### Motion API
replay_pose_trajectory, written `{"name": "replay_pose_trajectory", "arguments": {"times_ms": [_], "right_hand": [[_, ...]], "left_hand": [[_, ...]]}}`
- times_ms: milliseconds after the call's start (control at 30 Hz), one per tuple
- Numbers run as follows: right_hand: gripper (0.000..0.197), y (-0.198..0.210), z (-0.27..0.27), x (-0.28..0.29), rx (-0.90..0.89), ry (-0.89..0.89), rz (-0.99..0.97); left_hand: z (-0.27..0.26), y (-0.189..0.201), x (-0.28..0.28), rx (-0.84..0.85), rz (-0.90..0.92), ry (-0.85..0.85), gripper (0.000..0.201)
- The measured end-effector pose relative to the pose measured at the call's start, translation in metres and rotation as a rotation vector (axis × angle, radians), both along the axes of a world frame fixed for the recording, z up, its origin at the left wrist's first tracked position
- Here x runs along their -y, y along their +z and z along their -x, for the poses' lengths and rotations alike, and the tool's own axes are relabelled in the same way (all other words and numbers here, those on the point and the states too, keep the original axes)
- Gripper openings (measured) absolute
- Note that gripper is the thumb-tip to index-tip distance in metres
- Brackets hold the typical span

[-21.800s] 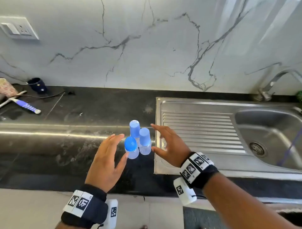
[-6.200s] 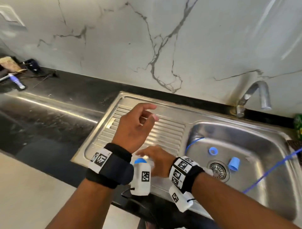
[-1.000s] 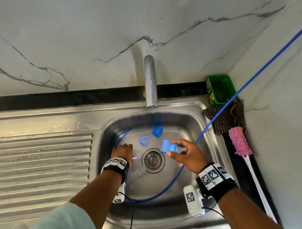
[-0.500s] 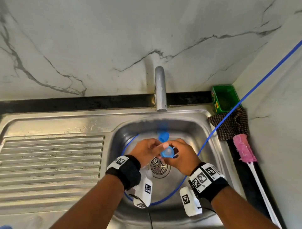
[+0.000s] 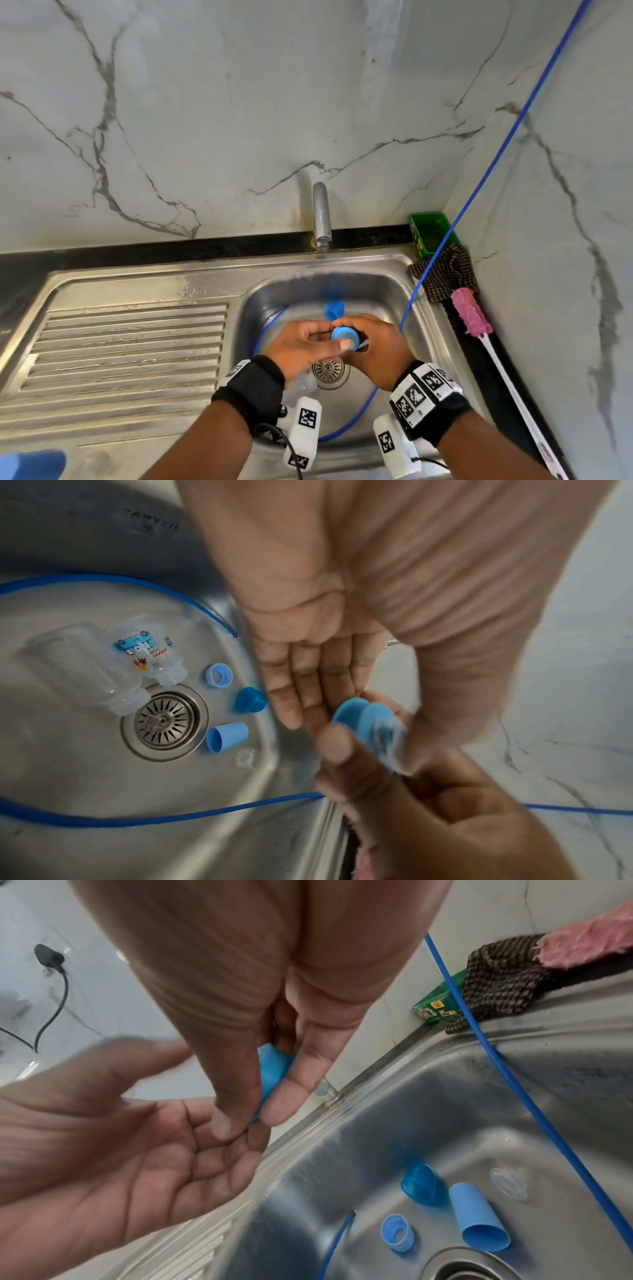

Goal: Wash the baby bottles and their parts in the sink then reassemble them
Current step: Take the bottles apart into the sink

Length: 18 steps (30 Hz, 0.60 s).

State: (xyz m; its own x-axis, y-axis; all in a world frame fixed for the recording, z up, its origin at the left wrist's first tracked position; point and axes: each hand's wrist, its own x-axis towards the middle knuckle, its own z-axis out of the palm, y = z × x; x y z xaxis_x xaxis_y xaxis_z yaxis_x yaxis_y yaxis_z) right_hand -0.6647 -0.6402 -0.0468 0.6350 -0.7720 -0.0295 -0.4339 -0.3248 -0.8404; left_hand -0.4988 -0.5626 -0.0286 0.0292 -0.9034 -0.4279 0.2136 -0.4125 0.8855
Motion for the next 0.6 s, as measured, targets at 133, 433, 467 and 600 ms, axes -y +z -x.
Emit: {"name": "replay_pose_trajectory", "arguments": {"times_ms": [133, 433, 467, 600], "right_hand": [[0.042, 0.014, 0.001, -0.011, -0.025, 0.013, 0.061], [0.035, 0.023, -0.001, -0.025, -0.064, 0.074, 0.181], [0.036, 0.022, 0.000, -0.027, -0.070, 0.081, 0.183], [0.039, 0.019, 0.002, -0.031, -0.073, 0.107, 0.156]], "left_hand": [[0.008, 0.001, -0.009, 0.115, 0.042, 0.013, 0.030], [0.022, -0.002, -0.018, 0.238, -0.015, 0.206, 0.013], [0.023, -0.002, -0.018, 0.243, -0.024, 0.212, 0.014], [0.024, -0.003, -0.020, 0.267, -0.053, 0.213, 0.016]]}}
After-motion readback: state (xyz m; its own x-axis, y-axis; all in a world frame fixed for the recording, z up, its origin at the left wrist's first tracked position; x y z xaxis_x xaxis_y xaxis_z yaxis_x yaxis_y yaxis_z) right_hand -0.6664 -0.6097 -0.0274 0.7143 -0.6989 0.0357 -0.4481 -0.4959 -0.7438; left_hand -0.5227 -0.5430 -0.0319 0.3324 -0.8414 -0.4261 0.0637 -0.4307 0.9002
